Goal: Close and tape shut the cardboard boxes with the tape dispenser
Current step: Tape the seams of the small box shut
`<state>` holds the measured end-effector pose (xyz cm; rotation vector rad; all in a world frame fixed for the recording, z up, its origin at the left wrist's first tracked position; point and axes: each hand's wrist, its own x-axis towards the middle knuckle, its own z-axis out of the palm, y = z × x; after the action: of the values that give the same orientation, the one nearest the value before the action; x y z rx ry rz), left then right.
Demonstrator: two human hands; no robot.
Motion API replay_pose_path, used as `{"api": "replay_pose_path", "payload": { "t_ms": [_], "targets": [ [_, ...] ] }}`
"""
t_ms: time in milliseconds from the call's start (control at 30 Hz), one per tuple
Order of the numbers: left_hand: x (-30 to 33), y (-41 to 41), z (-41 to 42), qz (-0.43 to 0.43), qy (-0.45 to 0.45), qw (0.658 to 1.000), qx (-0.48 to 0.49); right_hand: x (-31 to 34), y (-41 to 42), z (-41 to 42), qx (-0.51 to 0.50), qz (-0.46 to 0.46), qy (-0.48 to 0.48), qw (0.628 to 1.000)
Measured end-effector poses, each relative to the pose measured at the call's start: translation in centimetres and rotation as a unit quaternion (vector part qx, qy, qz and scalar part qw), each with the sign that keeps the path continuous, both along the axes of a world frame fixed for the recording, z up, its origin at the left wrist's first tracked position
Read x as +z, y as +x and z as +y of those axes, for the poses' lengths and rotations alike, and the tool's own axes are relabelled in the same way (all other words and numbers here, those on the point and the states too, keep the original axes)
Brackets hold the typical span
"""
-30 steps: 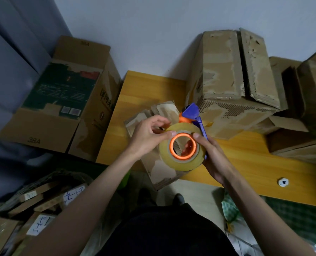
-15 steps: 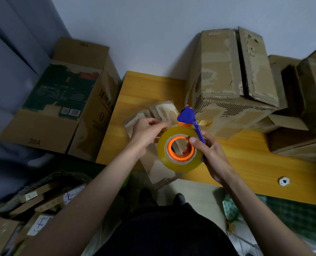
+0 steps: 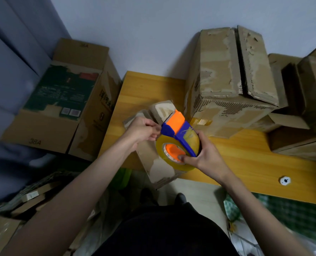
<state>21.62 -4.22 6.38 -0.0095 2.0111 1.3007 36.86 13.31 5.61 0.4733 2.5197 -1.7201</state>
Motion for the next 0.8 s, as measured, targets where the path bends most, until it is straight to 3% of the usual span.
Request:
{"api": "replay_pose_path", "payload": {
  "t_ms": [200,433,533,800],
  "targets": [
    [-1.0,-2.0,-1.2,0.044,-0.010,0.999,-0.031,0.8,0.6,-0.1,0.044,-0.023,0.087,0.995],
    [-0.5,-4.7,-1.4,0.056,-0.021,0.996,-0.067,2.1,0.2,-0.4,0.051,-0.054,0.114,0.991],
    [0.5,-7.7,-2.6,0.089,-0.046,0.993,-0.064,2.5,0.4,0.1,0.041,-0.065,0.116,0.990],
    [-1.2,-13.2,-2.2,0.061,-0.016,0.989,-0.133,1.7,-0.9,-1.7,0.032,-0.078,0.081,0.993]
  ]
}}
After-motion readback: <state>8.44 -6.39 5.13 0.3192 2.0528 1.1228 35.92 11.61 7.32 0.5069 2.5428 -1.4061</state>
